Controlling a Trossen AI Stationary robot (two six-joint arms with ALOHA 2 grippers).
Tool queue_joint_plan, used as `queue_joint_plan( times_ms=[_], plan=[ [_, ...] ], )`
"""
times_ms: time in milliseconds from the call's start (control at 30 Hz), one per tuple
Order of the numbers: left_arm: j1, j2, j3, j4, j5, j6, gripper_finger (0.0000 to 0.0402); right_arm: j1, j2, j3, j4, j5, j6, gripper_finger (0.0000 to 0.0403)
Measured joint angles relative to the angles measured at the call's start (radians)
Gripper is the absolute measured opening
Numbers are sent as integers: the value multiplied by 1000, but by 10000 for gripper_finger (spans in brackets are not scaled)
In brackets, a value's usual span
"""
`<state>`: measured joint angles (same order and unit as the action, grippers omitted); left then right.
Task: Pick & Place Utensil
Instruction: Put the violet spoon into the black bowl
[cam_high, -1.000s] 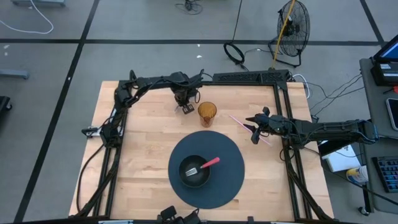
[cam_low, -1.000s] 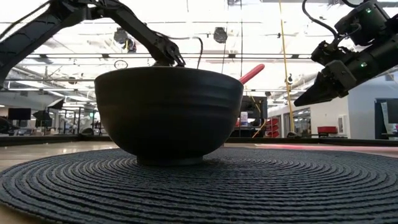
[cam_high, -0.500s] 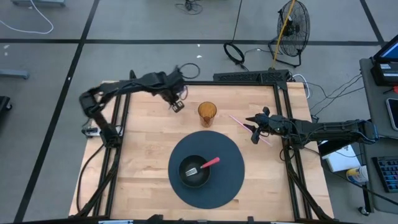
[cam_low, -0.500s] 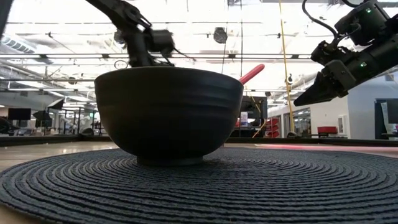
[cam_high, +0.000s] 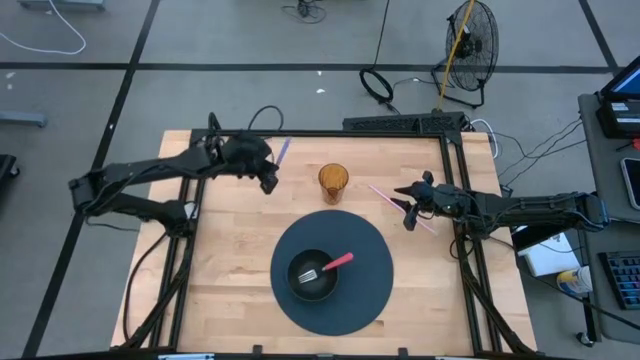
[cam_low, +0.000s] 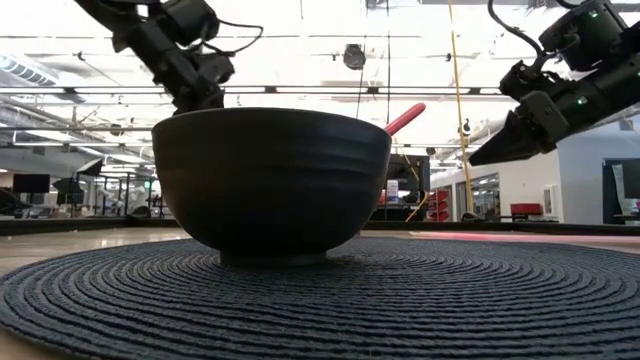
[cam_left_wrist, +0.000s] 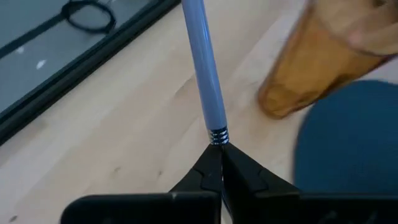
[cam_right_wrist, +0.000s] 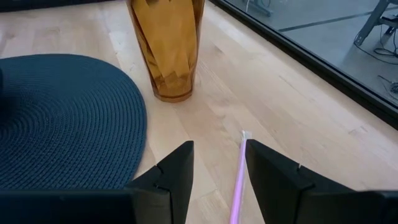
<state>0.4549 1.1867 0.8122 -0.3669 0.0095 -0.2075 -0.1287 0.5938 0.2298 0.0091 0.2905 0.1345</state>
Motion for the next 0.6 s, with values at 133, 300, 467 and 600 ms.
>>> queue_joint_plan(
  times_ms=[133, 300, 467, 600],
  plan=[
    [-74, -55, -77, 99, -3, -21, 4, 0, 0, 0, 12, -1, 0, 144],
    [-187, -78, -136, 202, -39, -38, 7, 0, 1, 0, 17, -3, 0, 144],
    [-311, -78, -176, 296, -111, -59, 5, 0, 3, 0, 21, -3, 3, 144],
    [-423, -77, -197, 373, -182, -66, 7, 0, 3, 0, 21, -3, 11, 144]
  ],
)
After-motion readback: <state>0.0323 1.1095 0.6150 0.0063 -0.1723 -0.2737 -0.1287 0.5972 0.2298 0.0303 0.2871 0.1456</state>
